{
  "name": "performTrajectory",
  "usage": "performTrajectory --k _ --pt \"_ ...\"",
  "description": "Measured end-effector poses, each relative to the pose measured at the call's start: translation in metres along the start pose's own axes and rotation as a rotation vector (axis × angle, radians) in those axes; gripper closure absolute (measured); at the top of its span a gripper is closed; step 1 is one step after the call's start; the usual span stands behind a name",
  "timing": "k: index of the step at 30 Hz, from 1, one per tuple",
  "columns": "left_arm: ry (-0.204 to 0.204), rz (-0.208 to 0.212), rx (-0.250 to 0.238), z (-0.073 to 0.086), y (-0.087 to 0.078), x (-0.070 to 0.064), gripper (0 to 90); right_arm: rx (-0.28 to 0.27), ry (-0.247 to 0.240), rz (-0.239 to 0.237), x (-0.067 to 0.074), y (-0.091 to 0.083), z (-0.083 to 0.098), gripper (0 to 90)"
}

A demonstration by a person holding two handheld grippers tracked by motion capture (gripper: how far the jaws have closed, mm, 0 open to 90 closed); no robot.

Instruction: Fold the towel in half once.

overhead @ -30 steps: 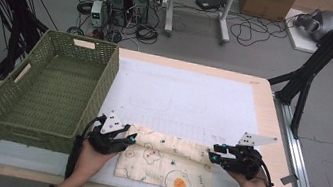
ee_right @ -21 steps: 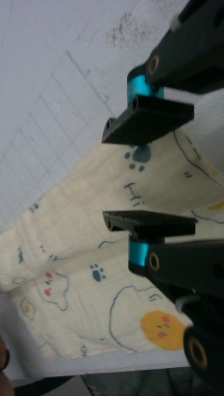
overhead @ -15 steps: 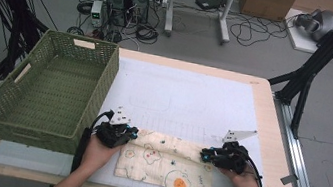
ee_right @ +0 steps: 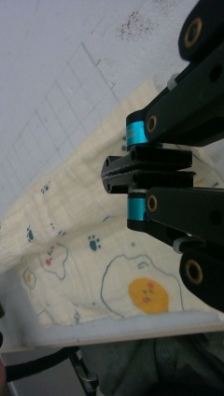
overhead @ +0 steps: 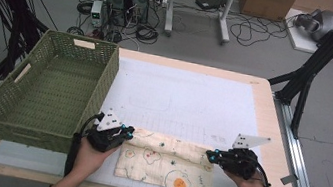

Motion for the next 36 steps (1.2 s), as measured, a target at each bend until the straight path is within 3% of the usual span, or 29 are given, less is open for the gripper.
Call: performTrajectory --k 3,5,8,10,14,20,27,30,33,36 --pt "0.013 0.015 0.007 0.006 -0.006 -0.004 85.9 0.0 -0.017 0.002 0.008 -0.005 0.002 88.8" --pt "0.016 0.017 0.02 0.011 -0.006 -0.006 85.4 0.006 -0.026 0.006 0.009 -0.004 0.002 81.8" --pt "0.011 0.018 0.034 0.014 -0.003 -0.005 84.0 0.018 -0.018 0.052 0.001 0.0 -0.001 66.6" --pt "0.009 0.027 0.04 0.015 0.0 -0.005 84.9 0.026 -0.002 0.087 -0.006 0.003 -0.002 61.8" --pt "0.021 0.033 0.044 0.015 0.001 -0.007 85.4 0.042 0.035 0.072 -0.015 0.011 -0.002 55.7" --pt "0.029 0.04 0.05 0.019 -0.001 -0.007 85.6 0.064 0.024 0.072 -0.017 0.013 0.001 55.0" --pt "0.03 0.045 0.071 0.026 0.002 -0.009 85.5 0.086 0.057 0.075 -0.024 0.017 0.005 56.5" --pt "0.022 0.039 0.07 0.026 0.003 -0.007 85.5 0.071 0.067 0.078 -0.028 0.016 0.004 56.5" --pt "0.024 0.042 0.067 0.026 0.003 -0.006 85.5 0.049 0.091 0.041 -0.027 0.013 0.004 58.2" --pt "0.025 0.045 0.058 0.025 0.002 -0.008 85.6 0.09 0.045 -0.005 -0.019 0.017 0.006 73.2"
Point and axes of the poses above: each handheld gripper's, and its own axes: y roughly forward along the jaws, z roughly out of its underside, x roughly to its left, the point moved 5 cm from there along y, roughly forward along the jaws, and after that the axes turned 1 degree about -x, right-handed, at the moved point
